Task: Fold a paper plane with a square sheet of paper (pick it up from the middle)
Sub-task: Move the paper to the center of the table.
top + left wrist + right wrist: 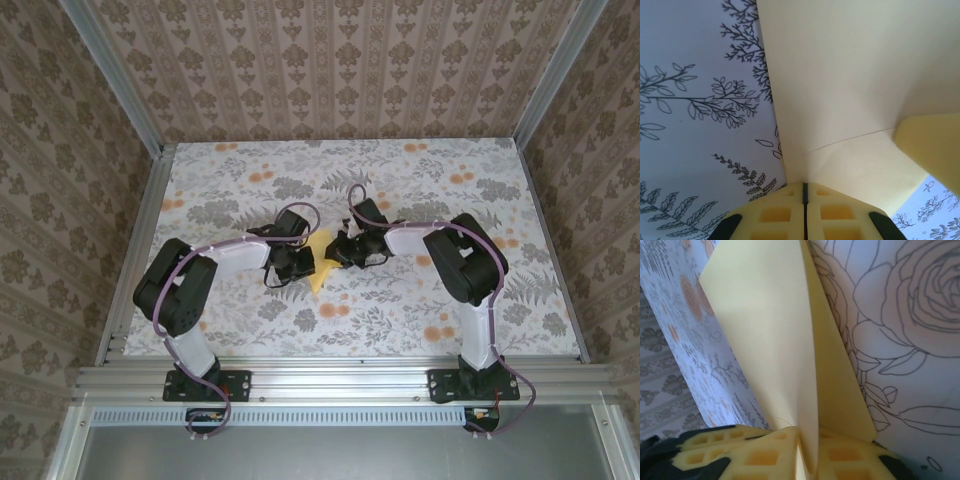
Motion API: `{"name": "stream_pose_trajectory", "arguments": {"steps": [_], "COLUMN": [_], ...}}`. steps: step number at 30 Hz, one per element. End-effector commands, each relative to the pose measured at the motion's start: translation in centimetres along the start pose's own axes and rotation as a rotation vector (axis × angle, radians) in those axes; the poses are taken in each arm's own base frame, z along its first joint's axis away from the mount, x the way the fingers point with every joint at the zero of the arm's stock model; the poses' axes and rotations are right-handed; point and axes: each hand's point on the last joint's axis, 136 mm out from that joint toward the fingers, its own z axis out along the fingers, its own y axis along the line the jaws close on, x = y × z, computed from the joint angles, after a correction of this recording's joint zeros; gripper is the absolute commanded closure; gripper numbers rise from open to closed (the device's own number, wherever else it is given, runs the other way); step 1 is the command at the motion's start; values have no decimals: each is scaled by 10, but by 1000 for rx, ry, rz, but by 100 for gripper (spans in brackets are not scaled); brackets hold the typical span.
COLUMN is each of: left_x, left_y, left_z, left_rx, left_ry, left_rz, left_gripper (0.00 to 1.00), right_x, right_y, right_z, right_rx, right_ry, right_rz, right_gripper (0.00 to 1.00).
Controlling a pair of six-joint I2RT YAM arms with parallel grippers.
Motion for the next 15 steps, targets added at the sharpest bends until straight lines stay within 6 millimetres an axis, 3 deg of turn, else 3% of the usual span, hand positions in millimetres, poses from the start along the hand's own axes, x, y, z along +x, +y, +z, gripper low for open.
{"name": "stream_pose_trajectory", "arguments": {"steps": [1, 9, 15], "left_x": [-1, -12, -1], "left_y": [9, -20, -38], "left_z": [2, -34, -45], "left_rx": [-50, 16, 53], "left_ry": [4, -93, -137], "left_rz": [14, 127, 220], "left_gripper": [90, 67, 45], "right_x": [5, -3, 3], "right_y": [-7, -18, -41], "right_z": [0, -34, -61], "right_rx": [18, 144, 275], "right_ry": [4, -157, -241], "right_rz": [12, 61, 106], "right_gripper": [98, 100, 100]}}
